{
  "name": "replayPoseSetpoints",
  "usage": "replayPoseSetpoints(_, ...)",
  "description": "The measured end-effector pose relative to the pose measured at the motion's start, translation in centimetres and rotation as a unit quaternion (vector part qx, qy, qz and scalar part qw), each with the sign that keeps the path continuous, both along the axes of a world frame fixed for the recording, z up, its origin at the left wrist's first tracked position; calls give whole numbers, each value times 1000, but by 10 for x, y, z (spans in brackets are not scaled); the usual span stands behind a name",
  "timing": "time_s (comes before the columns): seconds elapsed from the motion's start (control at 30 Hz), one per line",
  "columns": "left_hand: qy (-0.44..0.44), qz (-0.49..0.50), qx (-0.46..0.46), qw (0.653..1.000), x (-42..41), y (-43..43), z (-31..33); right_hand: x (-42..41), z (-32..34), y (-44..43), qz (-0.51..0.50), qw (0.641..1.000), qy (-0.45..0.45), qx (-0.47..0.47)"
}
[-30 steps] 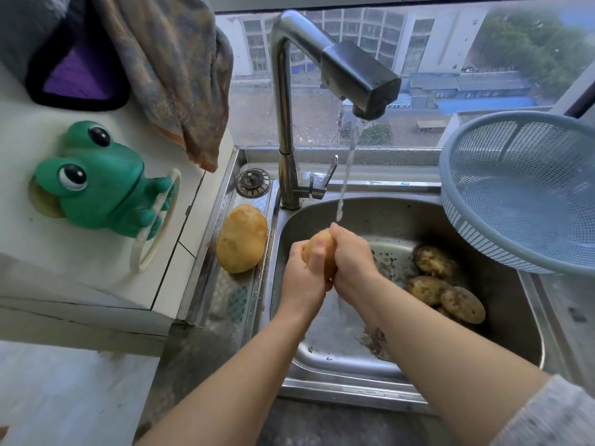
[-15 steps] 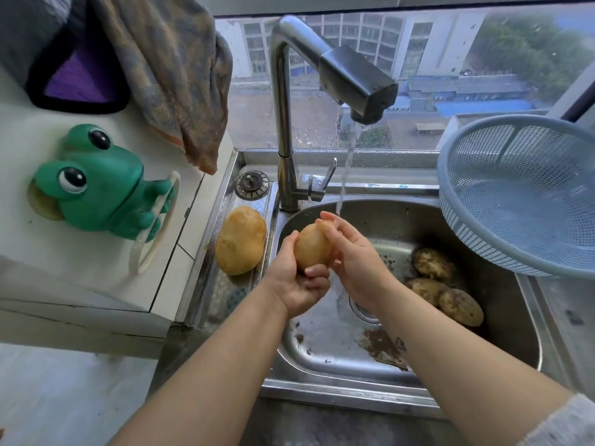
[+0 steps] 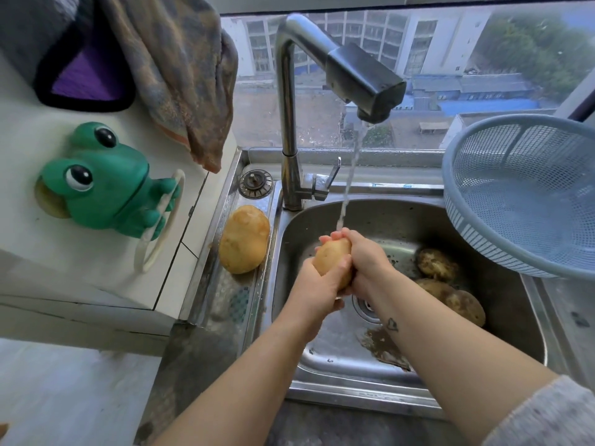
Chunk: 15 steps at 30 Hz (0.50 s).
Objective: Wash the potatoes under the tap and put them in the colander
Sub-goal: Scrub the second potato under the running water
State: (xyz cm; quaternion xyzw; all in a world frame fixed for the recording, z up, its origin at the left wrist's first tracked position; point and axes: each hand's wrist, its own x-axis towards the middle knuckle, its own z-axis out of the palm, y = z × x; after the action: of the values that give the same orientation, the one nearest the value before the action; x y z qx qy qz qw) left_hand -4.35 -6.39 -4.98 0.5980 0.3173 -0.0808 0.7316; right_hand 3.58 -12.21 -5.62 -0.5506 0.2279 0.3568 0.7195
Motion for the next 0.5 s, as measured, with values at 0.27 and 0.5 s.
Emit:
replayPoseSetpoints(0.27,-86,18,97,991,1,18,-5,-18,6,-3,79,988,-128,41)
replayPoseSetpoints(0.5,-158,-51,254,953,-4,15,-14,-13,21,3,0,997,-68,-26)
